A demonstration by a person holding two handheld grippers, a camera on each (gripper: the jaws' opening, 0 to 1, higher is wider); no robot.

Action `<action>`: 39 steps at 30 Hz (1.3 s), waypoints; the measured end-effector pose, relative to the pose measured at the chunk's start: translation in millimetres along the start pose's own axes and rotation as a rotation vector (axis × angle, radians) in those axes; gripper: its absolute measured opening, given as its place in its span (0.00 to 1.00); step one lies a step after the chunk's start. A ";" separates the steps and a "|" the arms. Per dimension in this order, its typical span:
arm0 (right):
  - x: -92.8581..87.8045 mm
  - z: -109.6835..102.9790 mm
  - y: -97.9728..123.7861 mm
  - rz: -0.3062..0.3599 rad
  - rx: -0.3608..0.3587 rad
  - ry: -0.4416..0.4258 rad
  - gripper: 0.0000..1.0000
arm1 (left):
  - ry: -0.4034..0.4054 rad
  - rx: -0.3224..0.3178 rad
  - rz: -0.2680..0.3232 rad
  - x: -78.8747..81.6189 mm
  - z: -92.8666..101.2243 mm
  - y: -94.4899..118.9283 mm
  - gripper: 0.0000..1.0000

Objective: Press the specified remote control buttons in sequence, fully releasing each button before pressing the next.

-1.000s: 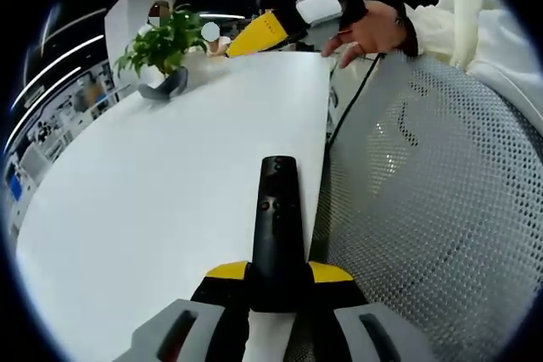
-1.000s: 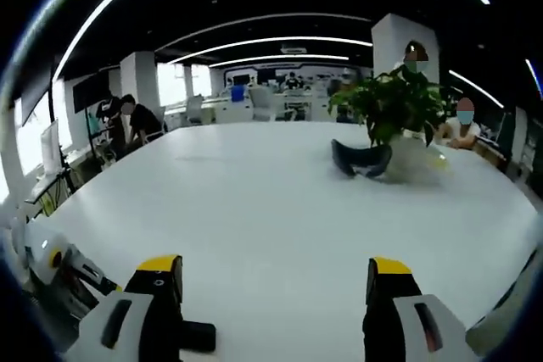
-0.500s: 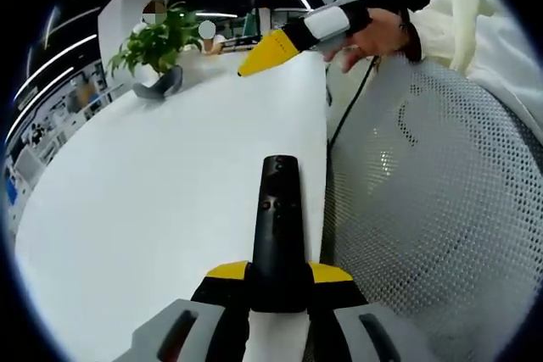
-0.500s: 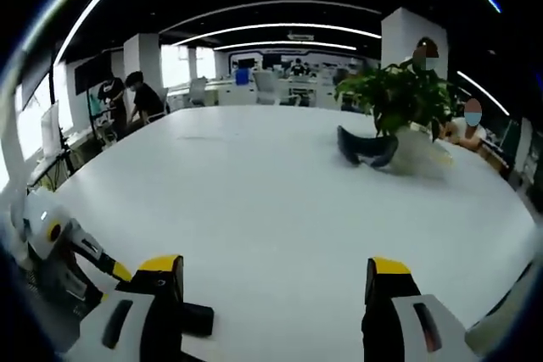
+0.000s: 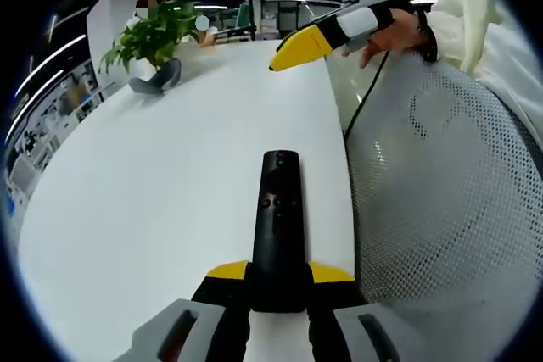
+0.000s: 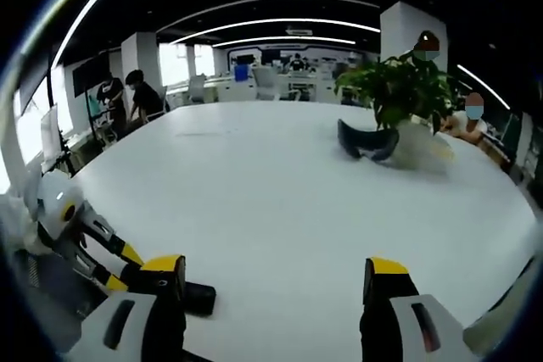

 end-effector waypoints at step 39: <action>-10.4 -3.0 -6.4 -0.078 0.010 0.020 0.85 | -0.093 0.076 -0.073 29.1 -130.6 18.1 0.23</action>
Point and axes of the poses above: the point that each gripper's makers call its tool centre point, and the gripper's own axes: y roughly backward along the fingers, z roughly to its right, x roughly out of its top, the point moved 4 cm from there along y, roughly backward along the fingers, and after that the axes turned 10 degrees about y, right-handed, at the moved point
